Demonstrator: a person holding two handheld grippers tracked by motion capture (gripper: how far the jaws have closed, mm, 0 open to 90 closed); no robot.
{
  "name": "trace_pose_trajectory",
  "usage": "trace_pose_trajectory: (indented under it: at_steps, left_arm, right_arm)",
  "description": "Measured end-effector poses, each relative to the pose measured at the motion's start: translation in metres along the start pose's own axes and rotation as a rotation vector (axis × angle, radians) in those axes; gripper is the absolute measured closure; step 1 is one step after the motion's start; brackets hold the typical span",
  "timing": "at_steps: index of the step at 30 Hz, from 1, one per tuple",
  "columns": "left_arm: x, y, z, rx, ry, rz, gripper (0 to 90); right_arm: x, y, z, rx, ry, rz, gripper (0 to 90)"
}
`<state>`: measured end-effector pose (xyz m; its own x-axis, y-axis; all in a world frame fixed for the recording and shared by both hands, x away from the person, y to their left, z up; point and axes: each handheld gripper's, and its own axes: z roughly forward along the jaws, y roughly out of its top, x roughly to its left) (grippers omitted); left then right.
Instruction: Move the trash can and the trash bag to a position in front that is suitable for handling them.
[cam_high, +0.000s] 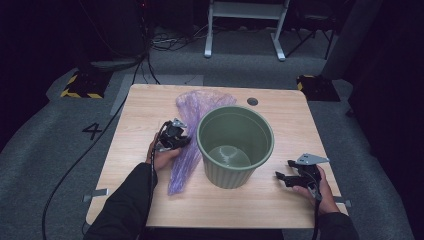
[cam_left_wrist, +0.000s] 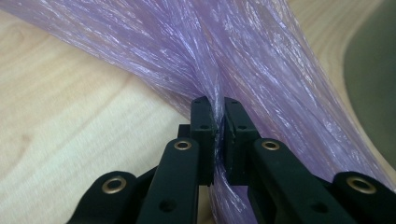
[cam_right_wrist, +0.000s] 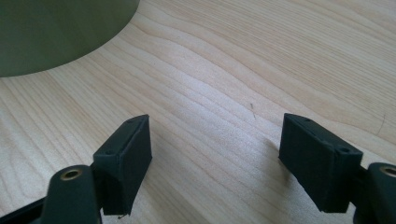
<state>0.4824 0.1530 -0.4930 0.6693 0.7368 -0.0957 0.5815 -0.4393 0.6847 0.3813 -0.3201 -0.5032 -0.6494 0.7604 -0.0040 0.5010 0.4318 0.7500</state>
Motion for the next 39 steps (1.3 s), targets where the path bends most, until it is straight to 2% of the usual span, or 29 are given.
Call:
trace_pose_trajectory:
  at_steps: [2, 8, 11, 15, 17, 21, 27, 39]
  left_arm:
    - [-0.001, -0.005, -0.003, -0.003, -0.026, -0.018, 85.5]
    - [-0.003, -0.018, -0.013, -0.026, -0.021, -0.016, 87.8]
    - [-0.007, -0.025, -0.022, -0.06, -0.014, -0.008, 88.2]
    - [-0.009, -0.026, -0.03, -0.087, -0.005, 0.005, 88.7]
    - [-0.009, -0.028, -0.036, -0.116, -0.007, -0.002, 88.9]
    - [-0.007, -0.029, -0.042, -0.144, -0.008, -0.011, 89.0]
    - [-0.004, -0.029, -0.044, -0.155, -0.007, -0.028, 89.0]
    - [-0.001, -0.031, -0.045, -0.156, -0.006, -0.023, 89.1]
  right_arm:
    - [0.0, 0.0, 0.0, 0.0, 0.0, 0.0, 25.2]
    - [0.0, 0.0, 0.0, 0.0, 0.002, 0.0, 25.2]
    - [0.0, 0.0, 0.0, 0.0, 0.002, -0.001, 25.2]
    - [0.0, 0.0, 0.0, 0.0, 0.002, 0.0, 25.2]
    - [0.0, 0.0, 0.0, 0.0, 0.002, 0.0, 25.2]
    - [0.0, 0.0, 0.0, 0.0, 0.002, -0.001, 25.2]
    - [-0.001, 0.0, 0.0, 0.001, 0.007, -0.001, 24.9]
    - [-0.001, 0.001, 0.001, 0.0, 0.011, -0.004, 24.8]
